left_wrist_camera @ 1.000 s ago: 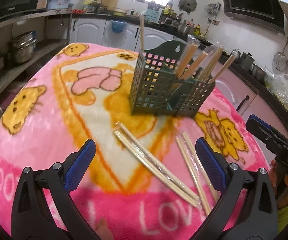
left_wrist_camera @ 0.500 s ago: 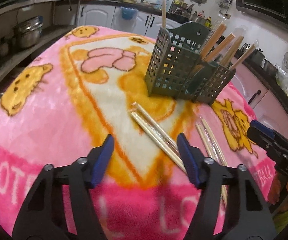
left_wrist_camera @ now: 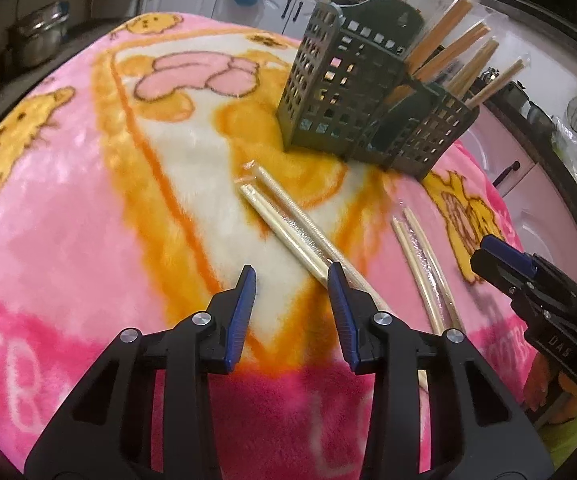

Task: Organize utensils
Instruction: 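Grasp a wrapped chopstick with the left gripper while the right gripper grasps another, then lift both chopsticks upright and carry them above the green basket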

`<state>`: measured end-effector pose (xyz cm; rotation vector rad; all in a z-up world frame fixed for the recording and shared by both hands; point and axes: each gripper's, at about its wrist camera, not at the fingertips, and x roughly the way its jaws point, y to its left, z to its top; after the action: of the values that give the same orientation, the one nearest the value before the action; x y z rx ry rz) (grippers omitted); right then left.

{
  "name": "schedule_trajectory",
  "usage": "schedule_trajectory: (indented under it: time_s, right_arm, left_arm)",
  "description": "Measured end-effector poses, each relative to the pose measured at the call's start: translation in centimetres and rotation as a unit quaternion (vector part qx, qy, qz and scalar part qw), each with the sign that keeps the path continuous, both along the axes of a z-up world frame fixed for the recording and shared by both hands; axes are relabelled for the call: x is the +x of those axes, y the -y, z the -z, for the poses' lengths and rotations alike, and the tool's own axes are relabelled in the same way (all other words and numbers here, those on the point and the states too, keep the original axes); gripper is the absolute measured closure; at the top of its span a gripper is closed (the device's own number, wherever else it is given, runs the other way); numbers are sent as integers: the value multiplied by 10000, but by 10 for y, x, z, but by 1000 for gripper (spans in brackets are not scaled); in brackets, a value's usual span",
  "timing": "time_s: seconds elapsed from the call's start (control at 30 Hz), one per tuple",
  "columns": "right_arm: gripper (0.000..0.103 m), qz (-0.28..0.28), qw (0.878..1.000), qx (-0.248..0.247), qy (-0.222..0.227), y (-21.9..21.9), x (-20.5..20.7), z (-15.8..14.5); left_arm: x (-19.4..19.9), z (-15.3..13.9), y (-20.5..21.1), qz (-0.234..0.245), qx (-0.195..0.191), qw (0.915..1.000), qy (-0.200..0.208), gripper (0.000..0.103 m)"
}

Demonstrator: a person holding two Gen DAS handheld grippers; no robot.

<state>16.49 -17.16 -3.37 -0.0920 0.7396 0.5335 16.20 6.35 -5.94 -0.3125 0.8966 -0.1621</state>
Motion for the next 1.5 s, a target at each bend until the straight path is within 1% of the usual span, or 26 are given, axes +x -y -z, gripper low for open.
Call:
schedule_trajectory:
  time_s: [0.17,0.23,0.3,0.53,0.67,0.83,0.97,1.1,1.17,1.23,1.33,1.37,1.43,1.5]
  right_arm:
    - [68,-46,10000,-67,-51,-5,4,5]
    - [68,-43,9999,-138,-84,-8,7,7]
    - [69,-44,9997,-192,-160,-11,12,9]
    - [72,35,9977,-408,-533,-19,37,20]
    - [72,-45,9958,-557,-727,-28,50,28]
    - [72,-38,9942,-723,-795,-39,64,30]
    - [72,-12,9937,-654,-910,-42,76,31]
    - [72,7,9931,-392,-1108,-36,89,30]
    - [72,4,9930,-344,-1133,-35,92,30]
    - [79,23,9936,-410,-1052,-36,94,30]
    - [85,71,9941,-322,-1030,-32,95,31]
    - [86,106,9941,-219,-1061,-27,96,30]
    - [93,160,9939,-42,-1094,-19,96,29]
    - [95,221,9933,193,-1117,-9,95,26]
  left_arm:
    - [10,2,-3,-22,-165,9998,-117,73]
    - [16,2,-6,-76,-149,9997,-164,79]
    - [23,3,-9,-121,-204,9994,-236,82]
    - [45,6,-22,-222,-440,9976,-495,86]
    - [53,5,-20,-223,-308,9978,-550,87]
    - [63,4,-20,-236,-173,9978,-595,87]
    - [71,5,-21,-238,-123,9979,-598,87]
    - [78,6,-24,-248,-125,9977,-616,87]
    - [81,7,-24,-259,-114,9977,-613,87]
    - [84,6,-22,-267,-79,9978,-607,87]
    - [89,6,-22,-289,-49,9979,-583,89]
    - [90,6,-23,-316,-71,9978,-571,90]
    - [92,7,-25,-341,-103,9978,-562,91]
    - [94,7,-28,-366,-149,9977,-558,92]
